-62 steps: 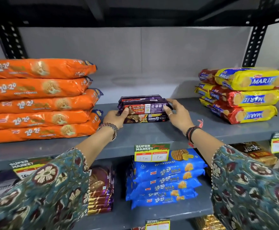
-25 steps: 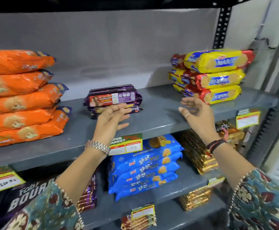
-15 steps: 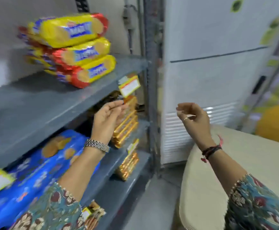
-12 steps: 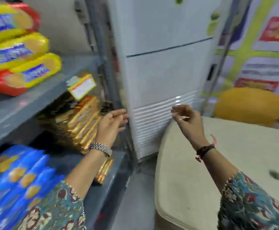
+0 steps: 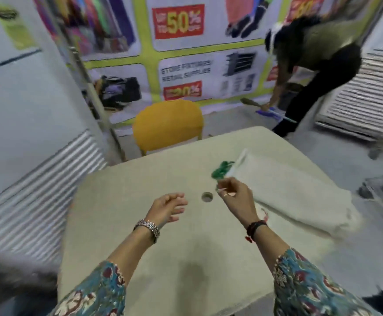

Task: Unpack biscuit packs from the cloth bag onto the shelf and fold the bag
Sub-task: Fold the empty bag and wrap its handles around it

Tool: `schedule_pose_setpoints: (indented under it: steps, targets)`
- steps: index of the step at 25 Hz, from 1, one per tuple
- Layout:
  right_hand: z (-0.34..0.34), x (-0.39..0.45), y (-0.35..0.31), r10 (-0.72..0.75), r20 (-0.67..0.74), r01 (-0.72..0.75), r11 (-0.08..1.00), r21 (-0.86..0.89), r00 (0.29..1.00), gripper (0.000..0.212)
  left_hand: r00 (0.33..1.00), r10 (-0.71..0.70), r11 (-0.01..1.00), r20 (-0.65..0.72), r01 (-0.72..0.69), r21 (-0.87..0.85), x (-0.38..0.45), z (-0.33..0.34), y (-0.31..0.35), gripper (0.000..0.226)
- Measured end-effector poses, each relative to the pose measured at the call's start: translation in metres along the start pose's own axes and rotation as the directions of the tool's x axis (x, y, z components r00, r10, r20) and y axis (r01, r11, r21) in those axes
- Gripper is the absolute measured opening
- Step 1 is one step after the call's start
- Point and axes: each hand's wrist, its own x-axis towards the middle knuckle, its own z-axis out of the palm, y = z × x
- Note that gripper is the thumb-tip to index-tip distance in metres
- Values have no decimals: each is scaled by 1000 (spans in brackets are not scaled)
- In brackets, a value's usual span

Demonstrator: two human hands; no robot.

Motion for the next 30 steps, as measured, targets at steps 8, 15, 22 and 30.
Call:
schedule_pose_setpoints:
  steps: [8,15,22,30]
  targets:
    - [-130,20,182,737,-124,-539,587,603,664,21,894,-412,890,175,436,-131,160,162,-35,34]
    - [-191,25,285,929,-63,-217,151,964,365,62,875,-483,827,-20,448,-340,264,214,-64,19]
    - [-209,39,313,881,-173,-227,296,928,441,17,861,-494,802,-122,396,-447,297,232,-61,42]
    - [-150,39,278,886,-69,-426,288,858,459,2,854,-449,716,-264,167,-678,252,118,-67,44]
